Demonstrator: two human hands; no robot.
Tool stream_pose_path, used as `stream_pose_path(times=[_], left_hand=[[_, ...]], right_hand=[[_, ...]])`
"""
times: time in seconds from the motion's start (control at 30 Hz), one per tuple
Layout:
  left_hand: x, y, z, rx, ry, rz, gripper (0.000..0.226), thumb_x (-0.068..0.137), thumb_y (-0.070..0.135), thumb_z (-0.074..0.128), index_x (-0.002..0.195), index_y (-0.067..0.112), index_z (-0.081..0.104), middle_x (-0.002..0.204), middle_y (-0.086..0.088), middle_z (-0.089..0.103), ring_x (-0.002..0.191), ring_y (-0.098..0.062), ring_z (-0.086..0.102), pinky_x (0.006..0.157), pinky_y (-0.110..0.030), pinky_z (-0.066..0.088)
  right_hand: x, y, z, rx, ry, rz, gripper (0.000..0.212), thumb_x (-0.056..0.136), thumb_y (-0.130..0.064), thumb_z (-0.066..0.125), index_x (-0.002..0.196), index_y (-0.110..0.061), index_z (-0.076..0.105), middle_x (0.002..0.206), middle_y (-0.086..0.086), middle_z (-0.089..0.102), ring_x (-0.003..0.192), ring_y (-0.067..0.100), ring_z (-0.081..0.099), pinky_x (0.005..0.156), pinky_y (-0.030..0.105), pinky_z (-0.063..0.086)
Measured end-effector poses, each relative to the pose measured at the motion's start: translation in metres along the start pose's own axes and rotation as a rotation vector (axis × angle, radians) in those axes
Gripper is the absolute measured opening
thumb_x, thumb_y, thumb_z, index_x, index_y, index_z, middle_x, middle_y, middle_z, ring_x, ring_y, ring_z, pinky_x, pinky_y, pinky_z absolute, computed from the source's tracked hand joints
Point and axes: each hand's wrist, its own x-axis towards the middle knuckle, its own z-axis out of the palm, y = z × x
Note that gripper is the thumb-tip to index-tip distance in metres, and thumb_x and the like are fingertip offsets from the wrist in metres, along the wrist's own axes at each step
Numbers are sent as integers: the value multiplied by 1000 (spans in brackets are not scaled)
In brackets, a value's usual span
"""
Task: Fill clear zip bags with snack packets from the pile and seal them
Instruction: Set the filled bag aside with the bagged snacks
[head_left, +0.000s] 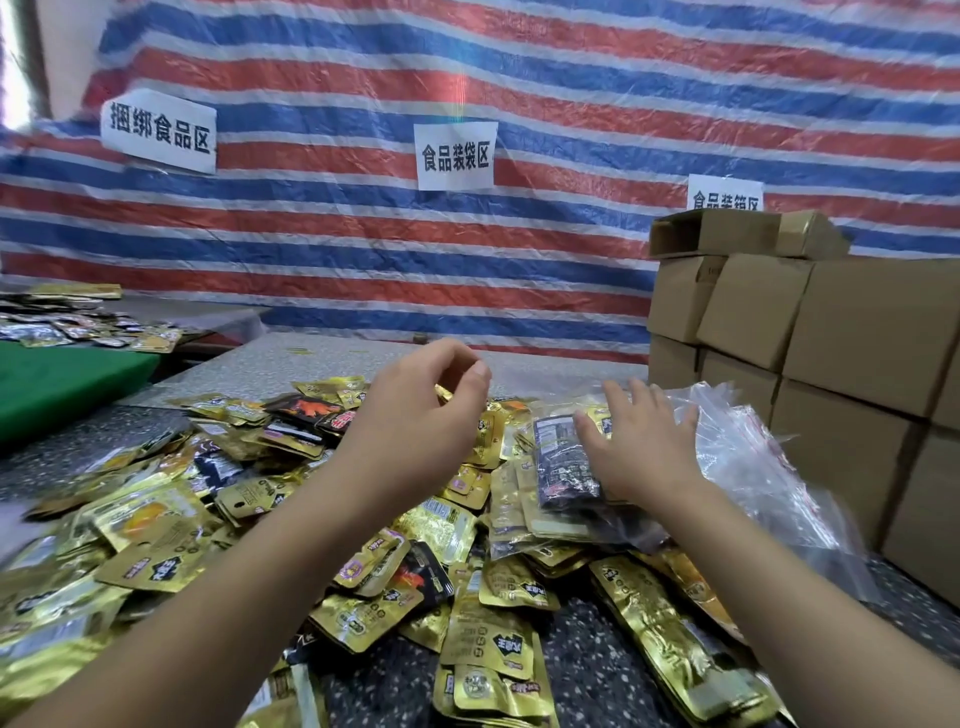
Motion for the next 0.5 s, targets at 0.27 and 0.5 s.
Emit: stream_pose_path(times=[0.27, 0.5], left_hand=[[0, -1, -2, -10, 5, 17, 32, 100, 32, 50, 76, 17, 64, 66, -6, 65, 57, -21, 62, 51, -33, 50], [-4, -7, 8, 8, -26, 56, 44, 101, 36, 49, 67, 13, 67, 56, -4, 64, 42, -8, 51, 43, -25, 40]], right_hand=[[-84, -37, -25, 582, 197, -254, 44, 99, -29, 46, 56, -24, 39, 52, -8, 42, 50, 7, 40, 47, 24, 27], [-122, -45, 2, 828, 5, -272, 53, 98, -46, 42, 55, -16, 39, 48, -8, 37, 46, 7, 31, 48, 25, 22]])
